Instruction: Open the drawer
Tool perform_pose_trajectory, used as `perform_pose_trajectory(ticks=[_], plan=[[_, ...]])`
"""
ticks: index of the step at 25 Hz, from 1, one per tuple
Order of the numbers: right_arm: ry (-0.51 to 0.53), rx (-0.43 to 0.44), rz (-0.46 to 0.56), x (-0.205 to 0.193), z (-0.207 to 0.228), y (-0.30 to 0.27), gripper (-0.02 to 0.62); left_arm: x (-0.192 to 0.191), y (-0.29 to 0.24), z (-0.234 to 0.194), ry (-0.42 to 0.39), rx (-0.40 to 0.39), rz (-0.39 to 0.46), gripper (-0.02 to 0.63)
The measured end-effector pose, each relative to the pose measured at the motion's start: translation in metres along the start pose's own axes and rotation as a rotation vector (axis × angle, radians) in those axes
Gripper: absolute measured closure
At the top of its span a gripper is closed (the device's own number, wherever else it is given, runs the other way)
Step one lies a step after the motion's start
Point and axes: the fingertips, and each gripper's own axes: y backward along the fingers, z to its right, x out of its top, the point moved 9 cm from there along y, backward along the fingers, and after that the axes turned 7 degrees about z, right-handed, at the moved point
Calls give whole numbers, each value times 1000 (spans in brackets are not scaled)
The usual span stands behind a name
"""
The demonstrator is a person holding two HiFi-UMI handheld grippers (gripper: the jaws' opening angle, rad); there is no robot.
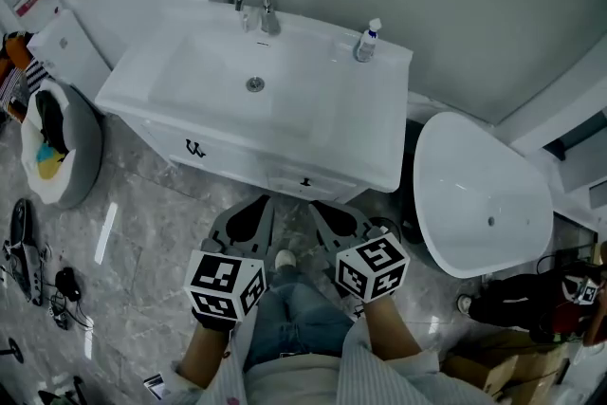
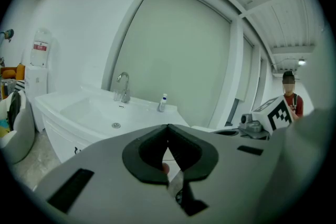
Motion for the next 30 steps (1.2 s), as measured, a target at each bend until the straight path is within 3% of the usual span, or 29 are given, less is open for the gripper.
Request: perform_pose_trajectory(ticks=[11, 19, 30], plan=[[-39, -117, 35, 15, 25, -6, 586, 15, -49, -10, -40, -113, -48, 589], [-82, -244, 56, 17, 32, -20, 586, 22, -83, -24, -81, -251, -110, 590], [-132, -399, 71, -8, 36, -32, 586, -4, -115, -40, -103, -392, -201, 589]])
